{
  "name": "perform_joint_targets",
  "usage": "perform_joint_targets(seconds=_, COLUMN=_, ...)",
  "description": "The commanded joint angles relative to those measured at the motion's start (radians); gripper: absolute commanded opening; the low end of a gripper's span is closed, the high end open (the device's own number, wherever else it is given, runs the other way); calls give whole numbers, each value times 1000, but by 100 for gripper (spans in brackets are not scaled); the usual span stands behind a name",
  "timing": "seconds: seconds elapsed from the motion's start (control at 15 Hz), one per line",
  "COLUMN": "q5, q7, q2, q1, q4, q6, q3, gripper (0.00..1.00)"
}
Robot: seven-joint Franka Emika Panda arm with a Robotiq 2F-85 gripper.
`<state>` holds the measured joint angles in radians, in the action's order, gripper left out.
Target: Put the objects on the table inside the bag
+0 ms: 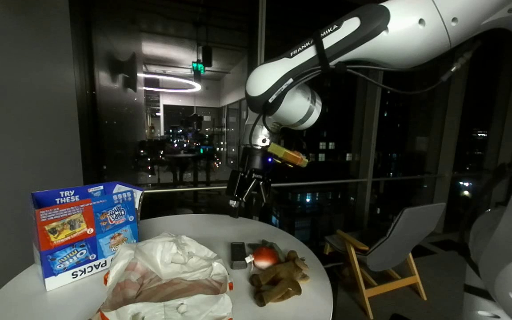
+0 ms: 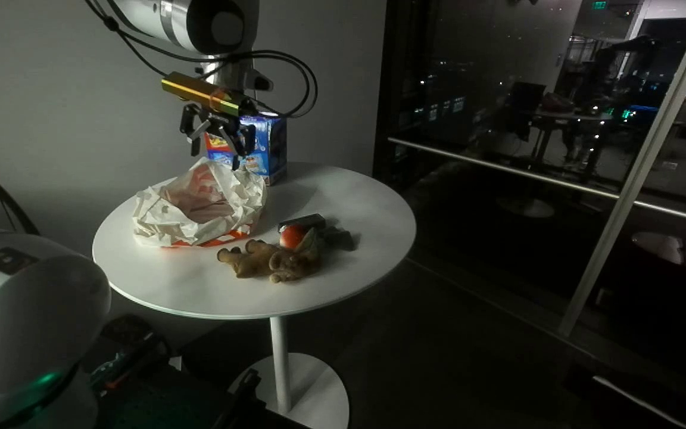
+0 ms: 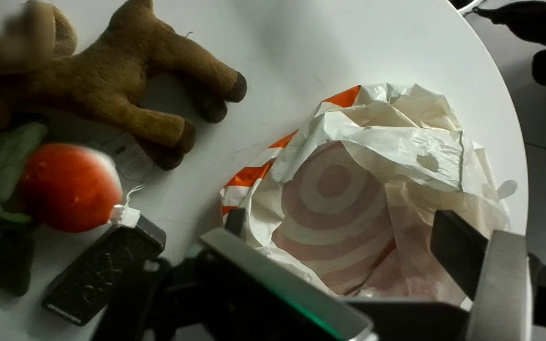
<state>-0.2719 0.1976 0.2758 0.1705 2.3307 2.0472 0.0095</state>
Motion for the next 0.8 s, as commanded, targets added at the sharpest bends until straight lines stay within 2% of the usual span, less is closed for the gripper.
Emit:
perform_joint_targets(seconds=0.0, q5=-20, q7=-68, q2=19, q1=-40, q4=31, q6=24, q3=6, gripper=100)
perform_joint_targets(seconds=0.4, q5=23, q7=-250, q2=20, q1=-118, q4=155, q6=125, q3=9, gripper=100)
perform_joint_targets(seconds=0.73, q5=19, q7=-278, q2=-30, q1=-146, q4=265, q6=246, q3=3, gripper=100)
